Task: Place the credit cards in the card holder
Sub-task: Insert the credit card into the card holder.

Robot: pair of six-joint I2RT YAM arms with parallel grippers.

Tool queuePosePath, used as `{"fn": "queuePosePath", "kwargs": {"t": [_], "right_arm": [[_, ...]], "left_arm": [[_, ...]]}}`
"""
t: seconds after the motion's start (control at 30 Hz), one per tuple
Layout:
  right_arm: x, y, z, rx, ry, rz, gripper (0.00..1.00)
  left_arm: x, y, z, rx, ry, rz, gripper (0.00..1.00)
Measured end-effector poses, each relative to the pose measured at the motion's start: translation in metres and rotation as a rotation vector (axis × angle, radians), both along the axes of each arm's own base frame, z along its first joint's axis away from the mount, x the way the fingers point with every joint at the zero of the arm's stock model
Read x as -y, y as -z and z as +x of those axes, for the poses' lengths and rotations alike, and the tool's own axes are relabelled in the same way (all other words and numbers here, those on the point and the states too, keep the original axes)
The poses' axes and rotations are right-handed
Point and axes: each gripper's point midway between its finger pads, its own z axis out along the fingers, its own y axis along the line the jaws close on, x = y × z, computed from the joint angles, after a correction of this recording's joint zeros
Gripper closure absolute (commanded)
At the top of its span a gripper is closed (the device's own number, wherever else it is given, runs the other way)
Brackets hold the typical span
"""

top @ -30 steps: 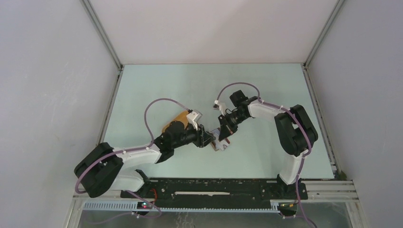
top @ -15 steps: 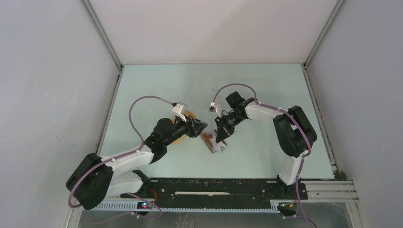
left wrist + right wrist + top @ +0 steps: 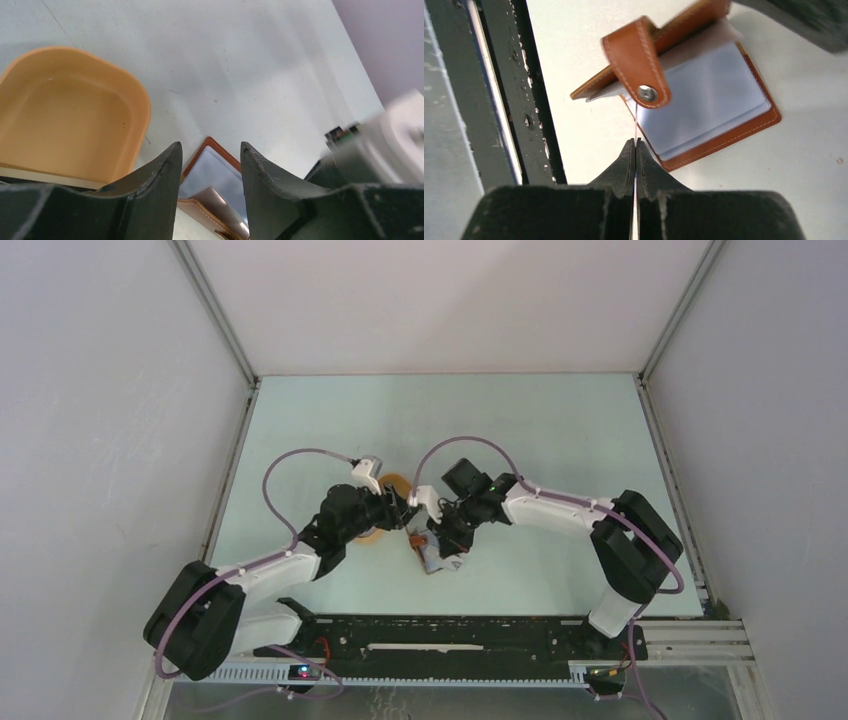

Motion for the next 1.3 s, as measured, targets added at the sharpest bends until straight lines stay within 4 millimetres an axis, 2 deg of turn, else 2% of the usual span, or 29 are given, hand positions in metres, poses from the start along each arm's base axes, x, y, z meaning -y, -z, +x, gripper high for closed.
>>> {"fn": "queuePosePath", "kwargs": {"t": [0.17, 0.4, 0.47, 0.57, 0.67, 0.73, 0.87, 0.97, 1.13, 1.2, 1.3], "right_arm": [[-0.013, 0.008, -0.017, 0.129, -0.09, -0.053, 1.0], [-0.023, 0.013, -0.021, 0.277, -0.135, -0.109, 1.0], [-0.024, 0.013, -0.02, 0.301, -0.138, -0.119, 1.0], [-0.024, 0.013, -0.016, 0.329, -0.135, -0.127, 1.0], [-0.026, 0.012, -0.013, 0.359, -0.14, -0.125, 1.0], [-0.036, 0.005, -0.007, 0.41, -0.153, -0.084, 1.0], [-0.053, -0.008, -0.008, 0.48, -0.192, -0.017, 1.0], [-0.053, -0.009, -0.006, 0.5, -0.187, -0.024, 1.0], [-0.038, 0.002, -0.004, 0.504, -0.174, -0.095, 1.0], [-0.036, 0.004, -0.003, 0.507, -0.172, -0.108, 1.0], [-0.035, 0.005, -0.002, 0.506, -0.17, -0.113, 1.0]], "left_arm": [[-0.001, 0.014, -0.008, -0.054, 0.036, 0.025, 0.5], [0.002, 0.05, -0.032, -0.179, 0.15, 0.095, 0.53], [0.004, 0.05, -0.033, -0.184, 0.163, 0.096, 0.5], [0.002, 0.044, -0.034, -0.175, 0.157, 0.096, 0.4], [-0.006, 0.022, -0.032, -0.113, 0.109, 0.083, 0.37], [-0.017, 0.008, -0.032, -0.066, 0.052, 0.078, 0.35], [-0.035, -0.01, -0.04, -0.009, -0.024, 0.063, 0.34], [-0.044, -0.005, -0.05, -0.032, -0.061, 0.032, 0.31], [-0.051, 0.015, -0.064, -0.117, -0.119, -0.01, 0.28], [-0.057, 0.02, -0.066, -0.129, -0.154, -0.021, 0.24], [-0.065, 0.015, -0.065, -0.104, -0.212, -0.06, 0.15]]}}
